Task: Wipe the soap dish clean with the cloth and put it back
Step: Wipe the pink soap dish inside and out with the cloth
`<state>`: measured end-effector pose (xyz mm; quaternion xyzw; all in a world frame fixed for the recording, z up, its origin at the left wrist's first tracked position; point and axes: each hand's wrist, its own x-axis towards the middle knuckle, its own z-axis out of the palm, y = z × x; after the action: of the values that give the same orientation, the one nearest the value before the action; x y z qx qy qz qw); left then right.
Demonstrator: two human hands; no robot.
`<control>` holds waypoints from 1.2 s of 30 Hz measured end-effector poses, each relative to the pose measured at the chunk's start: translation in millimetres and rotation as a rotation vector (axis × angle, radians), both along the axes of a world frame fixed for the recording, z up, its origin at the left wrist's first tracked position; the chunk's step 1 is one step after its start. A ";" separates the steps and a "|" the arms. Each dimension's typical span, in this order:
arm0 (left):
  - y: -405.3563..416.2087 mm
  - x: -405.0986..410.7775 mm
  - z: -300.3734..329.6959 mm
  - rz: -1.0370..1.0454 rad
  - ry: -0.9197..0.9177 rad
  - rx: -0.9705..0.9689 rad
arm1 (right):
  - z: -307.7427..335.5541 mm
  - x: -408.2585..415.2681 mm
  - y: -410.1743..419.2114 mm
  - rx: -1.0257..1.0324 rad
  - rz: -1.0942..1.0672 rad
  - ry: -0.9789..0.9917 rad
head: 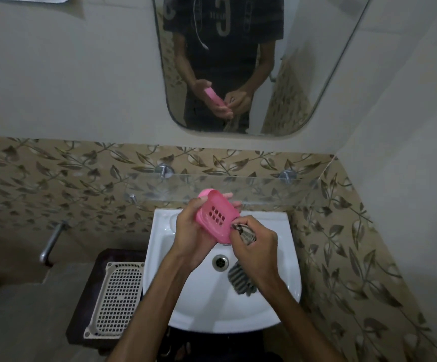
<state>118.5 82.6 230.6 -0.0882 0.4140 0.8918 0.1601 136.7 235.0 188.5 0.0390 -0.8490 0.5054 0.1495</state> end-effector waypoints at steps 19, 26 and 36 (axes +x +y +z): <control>-4.8 -7.7 8.0 0.102 0.158 -0.023 | 5.8 -22.2 19.4 0.265 0.208 0.139; -4.5 -4.3 4.0 0.143 0.141 0.076 | 10.5 -20.5 12.6 0.167 0.210 0.044; -2.9 -3.8 11.9 0.172 0.132 0.119 | 32.2 -22.8 3.3 0.068 0.236 -0.080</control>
<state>114.7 79.7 242.5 -0.0549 0.3607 0.9291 0.0607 113.9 238.3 220.7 0.1235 -0.8605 0.4913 0.0538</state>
